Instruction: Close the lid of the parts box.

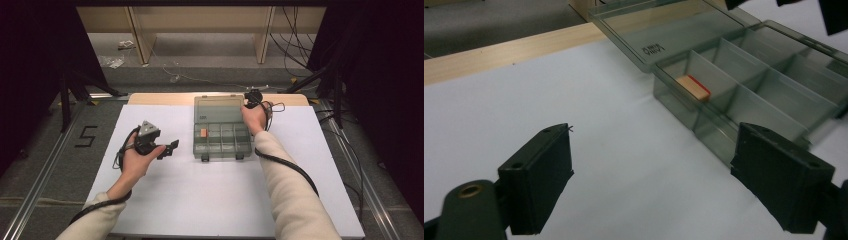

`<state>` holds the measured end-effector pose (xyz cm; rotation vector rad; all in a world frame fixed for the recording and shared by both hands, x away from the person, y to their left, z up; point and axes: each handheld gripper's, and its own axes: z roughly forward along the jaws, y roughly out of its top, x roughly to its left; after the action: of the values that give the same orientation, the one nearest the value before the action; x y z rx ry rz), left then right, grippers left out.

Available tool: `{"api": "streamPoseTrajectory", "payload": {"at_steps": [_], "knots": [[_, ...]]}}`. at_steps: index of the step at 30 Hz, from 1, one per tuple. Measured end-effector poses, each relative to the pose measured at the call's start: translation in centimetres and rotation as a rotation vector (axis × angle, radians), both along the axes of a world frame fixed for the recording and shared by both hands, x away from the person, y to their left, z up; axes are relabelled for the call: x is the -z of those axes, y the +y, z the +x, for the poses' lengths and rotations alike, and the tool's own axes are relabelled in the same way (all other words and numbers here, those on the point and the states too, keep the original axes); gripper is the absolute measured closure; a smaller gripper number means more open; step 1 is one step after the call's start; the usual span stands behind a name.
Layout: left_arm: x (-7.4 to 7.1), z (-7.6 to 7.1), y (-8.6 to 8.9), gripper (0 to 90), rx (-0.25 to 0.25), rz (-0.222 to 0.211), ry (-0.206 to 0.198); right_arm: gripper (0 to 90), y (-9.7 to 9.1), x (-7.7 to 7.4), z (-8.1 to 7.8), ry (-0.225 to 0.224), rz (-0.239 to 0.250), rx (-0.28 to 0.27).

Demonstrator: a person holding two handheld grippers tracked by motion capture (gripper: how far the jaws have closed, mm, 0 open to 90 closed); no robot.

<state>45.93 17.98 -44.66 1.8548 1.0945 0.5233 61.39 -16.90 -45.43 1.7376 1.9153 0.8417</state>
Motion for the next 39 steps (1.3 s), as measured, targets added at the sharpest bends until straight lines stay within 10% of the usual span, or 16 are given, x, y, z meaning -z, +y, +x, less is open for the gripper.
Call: {"api": "streamPoseTrajectory", "payload": {"at_steps": [17, 39], "knots": [[-1.3, 11.4, -4.9, 43.5, -0.138, -0.055, 0.169, 90.0, -0.7, -1.2, -1.7, -0.099, 0.027, -0.015], [-0.4, 14.2, -7.6, 79.2, -0.183, -0.111, 0.277, 90.0, -1.3, -1.9, -2.9, -0.149, 0.045, -0.042]]}}
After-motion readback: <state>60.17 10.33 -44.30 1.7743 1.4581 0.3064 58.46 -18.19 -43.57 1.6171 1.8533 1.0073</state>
